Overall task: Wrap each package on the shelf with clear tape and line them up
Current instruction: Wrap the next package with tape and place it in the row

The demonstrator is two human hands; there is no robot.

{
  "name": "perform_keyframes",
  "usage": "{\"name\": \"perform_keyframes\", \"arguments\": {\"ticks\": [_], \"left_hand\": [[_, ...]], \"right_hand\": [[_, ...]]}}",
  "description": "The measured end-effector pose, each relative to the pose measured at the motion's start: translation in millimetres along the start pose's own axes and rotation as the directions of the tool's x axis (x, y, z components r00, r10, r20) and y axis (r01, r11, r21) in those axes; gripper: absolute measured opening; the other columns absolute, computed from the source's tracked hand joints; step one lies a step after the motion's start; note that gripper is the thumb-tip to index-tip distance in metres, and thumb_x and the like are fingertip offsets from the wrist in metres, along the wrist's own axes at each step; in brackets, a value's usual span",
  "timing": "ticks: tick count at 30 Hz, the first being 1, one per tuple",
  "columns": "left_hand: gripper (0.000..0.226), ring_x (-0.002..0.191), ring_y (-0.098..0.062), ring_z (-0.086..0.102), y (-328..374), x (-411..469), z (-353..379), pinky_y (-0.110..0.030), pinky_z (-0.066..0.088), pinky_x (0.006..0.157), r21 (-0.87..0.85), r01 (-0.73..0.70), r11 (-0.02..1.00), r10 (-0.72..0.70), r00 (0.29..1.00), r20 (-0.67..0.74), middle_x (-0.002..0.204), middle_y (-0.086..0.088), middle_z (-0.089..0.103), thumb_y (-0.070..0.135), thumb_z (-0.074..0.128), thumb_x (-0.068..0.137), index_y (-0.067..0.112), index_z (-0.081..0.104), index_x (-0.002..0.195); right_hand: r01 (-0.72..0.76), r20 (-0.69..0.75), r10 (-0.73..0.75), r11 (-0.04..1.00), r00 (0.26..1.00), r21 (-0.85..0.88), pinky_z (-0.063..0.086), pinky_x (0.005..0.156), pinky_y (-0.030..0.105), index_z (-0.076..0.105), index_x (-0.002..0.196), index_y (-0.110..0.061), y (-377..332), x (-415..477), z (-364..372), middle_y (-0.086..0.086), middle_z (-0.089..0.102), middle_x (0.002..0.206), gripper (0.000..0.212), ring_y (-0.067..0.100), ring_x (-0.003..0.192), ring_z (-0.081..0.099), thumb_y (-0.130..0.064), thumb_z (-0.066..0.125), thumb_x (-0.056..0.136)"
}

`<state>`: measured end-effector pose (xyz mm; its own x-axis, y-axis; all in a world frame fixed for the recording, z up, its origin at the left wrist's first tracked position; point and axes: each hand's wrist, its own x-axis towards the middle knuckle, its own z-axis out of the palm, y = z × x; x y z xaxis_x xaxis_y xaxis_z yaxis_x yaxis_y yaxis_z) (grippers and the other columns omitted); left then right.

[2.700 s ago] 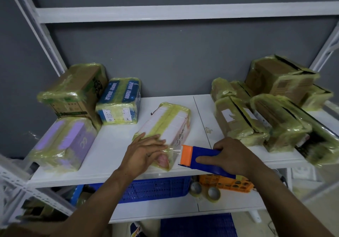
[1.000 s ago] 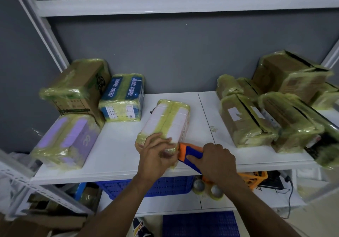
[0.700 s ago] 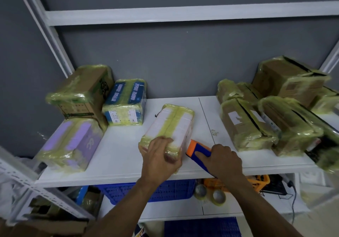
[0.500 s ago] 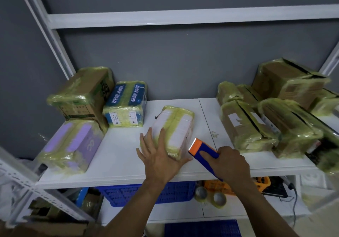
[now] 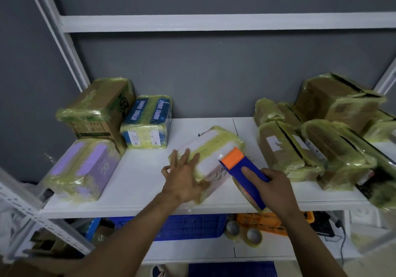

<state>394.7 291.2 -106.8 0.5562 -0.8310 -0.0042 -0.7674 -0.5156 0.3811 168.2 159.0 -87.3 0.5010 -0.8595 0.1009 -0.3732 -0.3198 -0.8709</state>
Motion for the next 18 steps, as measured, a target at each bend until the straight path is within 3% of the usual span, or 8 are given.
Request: {"name": "perform_keyframes", "arguments": {"ticks": [4,7,9,11,14,16,18], "left_hand": [[0.1,0.149,-0.015,-0.03,-18,16,-24,-0.064,-0.009,0.117,-0.012,-0.039,0.999,0.04,0.986,0.164,0.167,0.021,-0.012,0.035,0.074,0.085,0.043,0.007,0.16],[0.092,0.153,-0.021,-0.024,-23,29,-35,-0.066,-0.009,0.116,0.127,-0.035,0.991,0.02,0.993,0.115,0.168,0.019,-0.006,0.009,0.062,0.091,0.045,0.011,0.159],[0.083,0.155,-0.023,-0.016,-21,34,-37,-0.064,-0.004,0.118,0.241,-0.015,0.97,0.014,1.0,0.005,0.17,0.013,0.001,0.005,0.056,0.094,0.045,0.021,0.158],[0.077,0.156,-0.025,-0.01,-15,34,-34,-0.061,0.0,0.12,0.263,0.04,0.964,-0.01,0.994,-0.112,0.17,0.009,0.006,0.007,0.058,0.093,0.043,0.031,0.155],[0.063,0.155,-0.019,0.002,10,27,-14,-0.052,0.009,0.119,0.041,-0.05,0.998,0.058,0.972,-0.227,0.168,0.008,0.016,0.022,0.059,0.092,0.042,0.042,0.149],[0.061,0.153,-0.016,0.008,38,23,4,-0.054,0.008,0.118,-0.08,-0.114,0.99,0.094,0.971,-0.219,0.166,0.013,0.019,0.045,0.051,0.091,0.043,0.038,0.151],[0.08,0.155,-0.016,0.003,63,25,22,-0.065,-0.006,0.116,-0.079,-0.098,0.992,0.085,0.985,-0.149,0.168,0.015,0.009,0.069,0.038,0.084,0.043,0.02,0.157]], "right_hand": [[0.045,-0.009,-0.045,0.999,0.999,0.014,0.035,0.045,0.016,0.046,0.059,-0.006,-13,5,-7,0.005,0.044,0.049,0.071,0.012,0.041,0.042,-0.07,0.069,0.076],[0.043,-0.014,-0.044,0.999,0.999,-0.016,0.037,0.048,0.02,0.053,0.065,0.002,-17,5,-11,0.016,0.054,0.056,0.076,0.02,0.044,0.049,-0.071,0.069,0.076],[0.023,-0.04,-0.023,1.0,0.999,-0.012,0.038,0.051,0.027,0.054,0.069,0.006,-17,4,-15,0.021,0.056,0.06,0.081,0.021,0.045,0.05,-0.073,0.07,0.075],[0.004,-0.064,-0.005,1.0,0.998,-0.022,0.038,0.053,0.029,0.053,0.072,0.009,-15,3,-18,0.023,0.056,0.063,0.083,0.024,0.046,0.051,-0.072,0.071,0.077],[-0.035,-0.1,0.031,0.999,0.995,-0.041,0.041,0.054,0.032,0.055,0.072,0.009,-11,3,-20,0.021,0.058,0.061,0.08,0.03,0.051,0.057,-0.069,0.072,0.079],[-0.064,-0.129,0.061,0.998,0.99,-0.017,0.042,0.054,0.032,0.051,0.066,0.005,-7,1,-20,0.014,0.055,0.054,0.079,0.024,0.046,0.053,-0.071,0.069,0.078],[-0.066,-0.163,0.065,0.998,0.985,-0.001,0.041,0.054,0.031,0.044,0.059,-0.005,-3,-2,-21,0.004,0.05,0.047,0.072,0.013,0.04,0.048,-0.07,0.067,0.079]]}}
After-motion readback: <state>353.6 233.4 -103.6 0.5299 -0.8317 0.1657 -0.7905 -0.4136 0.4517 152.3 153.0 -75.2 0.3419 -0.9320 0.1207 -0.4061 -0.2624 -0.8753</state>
